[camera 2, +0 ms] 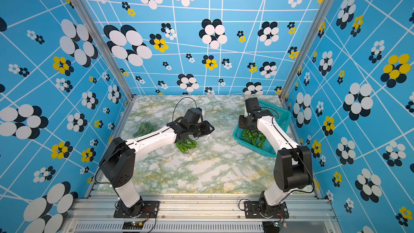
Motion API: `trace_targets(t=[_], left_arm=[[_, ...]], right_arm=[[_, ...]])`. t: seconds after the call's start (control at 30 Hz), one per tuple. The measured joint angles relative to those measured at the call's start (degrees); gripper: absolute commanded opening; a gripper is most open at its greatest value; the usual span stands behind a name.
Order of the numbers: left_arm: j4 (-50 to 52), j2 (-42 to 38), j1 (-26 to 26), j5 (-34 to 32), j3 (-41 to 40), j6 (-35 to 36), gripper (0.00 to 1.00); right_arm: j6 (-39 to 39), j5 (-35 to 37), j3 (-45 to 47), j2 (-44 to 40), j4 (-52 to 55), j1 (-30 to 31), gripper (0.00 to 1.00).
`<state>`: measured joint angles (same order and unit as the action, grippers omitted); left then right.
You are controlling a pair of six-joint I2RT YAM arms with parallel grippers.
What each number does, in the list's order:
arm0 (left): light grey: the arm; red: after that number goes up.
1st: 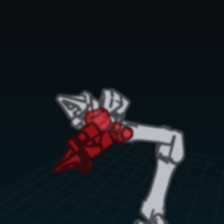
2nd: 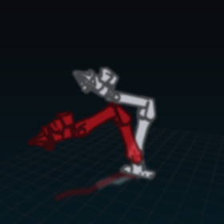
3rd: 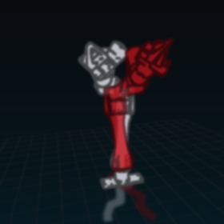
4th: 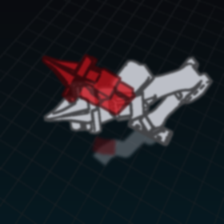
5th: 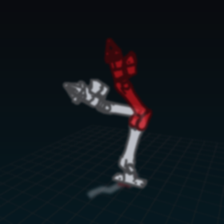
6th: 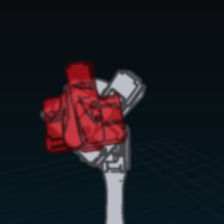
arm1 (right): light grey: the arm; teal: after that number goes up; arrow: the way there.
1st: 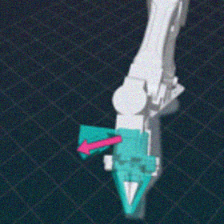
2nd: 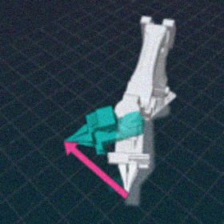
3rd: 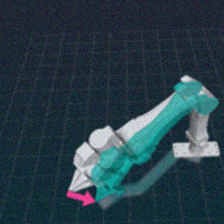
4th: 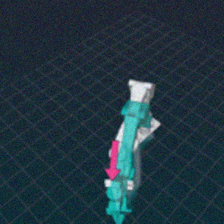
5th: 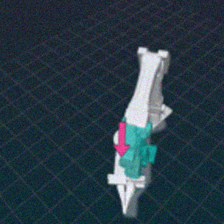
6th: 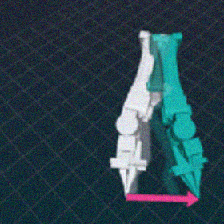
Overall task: Take small green peppers out of containers
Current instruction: Place the green pepper in the basket, then pick up the green pepper from the packing box.
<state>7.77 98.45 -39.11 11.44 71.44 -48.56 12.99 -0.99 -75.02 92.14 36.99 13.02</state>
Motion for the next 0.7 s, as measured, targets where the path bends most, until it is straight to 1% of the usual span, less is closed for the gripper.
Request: trace_targets(t=[0.13,0.2,0.37,0.53,0.6,0.7], left_arm=[[0.74,-7.26,3.02,-2.78,-6.43,0.2,0.34],[1.2,-10.25,4.24,-3.89,-9.35,0.17,0.34],[2.71,-15.56,6.43,-6.01,-14.03,0.2,0.34],[3.85,-19.8,8.2,-7.48,-17.22,0.13,0.34],[4.72,-21.14,9.16,-7.91,-18.38,-0.07,0.34],[6.23,-22.69,10.8,-8.24,-19.85,-0.55,0.34]], right_arm=[[-2.01,-1.55,-2.25,-0.7,0.28,7.72,0.45],[-2.54,-1.95,-3.74,-0.7,0.52,9.84,0.45],[-3.32,-2.47,-6.21,-0.7,1.25,10.36,0.45],[-4.66,-5.92,-8.2,0.39,2.75,10.67,0.43],[-5.68,-7.45,-9.29,1.84,3.34,12.04,0.42],[-7.87,-9.84,-11.43,5.68,4.33,16.0,0.4]])
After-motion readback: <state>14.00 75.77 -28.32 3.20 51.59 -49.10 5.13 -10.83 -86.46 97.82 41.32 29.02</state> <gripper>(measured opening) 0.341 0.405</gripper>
